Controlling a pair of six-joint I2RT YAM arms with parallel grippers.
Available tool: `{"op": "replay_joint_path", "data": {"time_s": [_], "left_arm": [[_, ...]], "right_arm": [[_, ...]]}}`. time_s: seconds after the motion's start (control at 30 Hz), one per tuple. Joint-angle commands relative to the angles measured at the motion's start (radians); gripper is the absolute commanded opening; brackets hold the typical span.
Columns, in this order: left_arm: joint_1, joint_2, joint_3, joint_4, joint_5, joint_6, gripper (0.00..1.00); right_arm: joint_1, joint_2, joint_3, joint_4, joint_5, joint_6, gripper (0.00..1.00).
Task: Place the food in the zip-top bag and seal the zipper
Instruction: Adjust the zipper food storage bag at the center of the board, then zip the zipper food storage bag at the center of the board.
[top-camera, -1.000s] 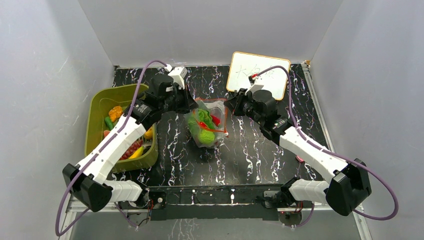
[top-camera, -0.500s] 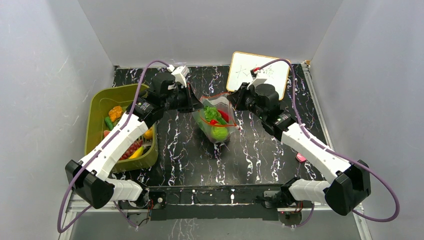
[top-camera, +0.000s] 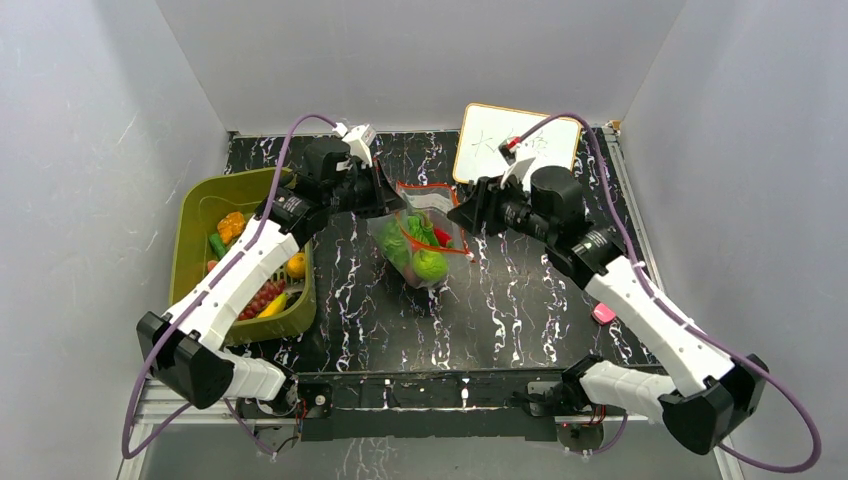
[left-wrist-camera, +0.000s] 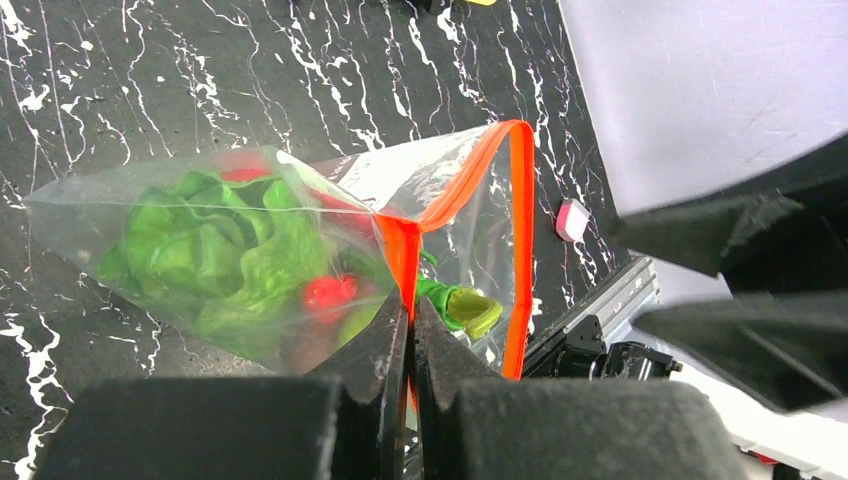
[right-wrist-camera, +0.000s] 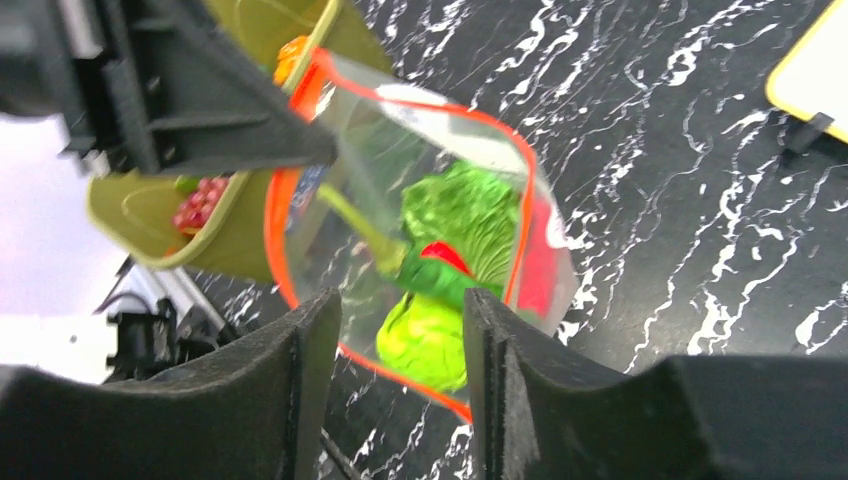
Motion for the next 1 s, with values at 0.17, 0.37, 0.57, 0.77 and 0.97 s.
{"op": "replay_joint_path", "data": {"time_s": [0.17,0.37,0.57,0.77,0.97], "left_arm": [[0.017,-0.012,0.031,0.063,-0.008,-0.012,0.00],[0.020,-0.021,0.022,0.052,-0.024,-0.010,0.00],[0.022,-0.036,0.005,0.067,-0.037,-0.013,0.00],[0.024,-0.044,-0.002,0.067,-0.043,-0.014,0.00],[0.025,-0.051,-0.008,0.087,-0.047,-0.018,0.00]], "right_arm": [[0.001,-0.220,-0.257,0.147,-0.044,-0.050,0.60],[0.004,-0.359,-0.587,0.622,-0.054,0.023,0.56],[0.019,-0.370,-0.687,0.759,-0.107,-0.055,0.56],[0.028,-0.361,-0.755,0.814,-0.053,-0.086,0.55],[0.079,-0.279,-0.832,0.939,-0.029,-0.093,0.51]]}}
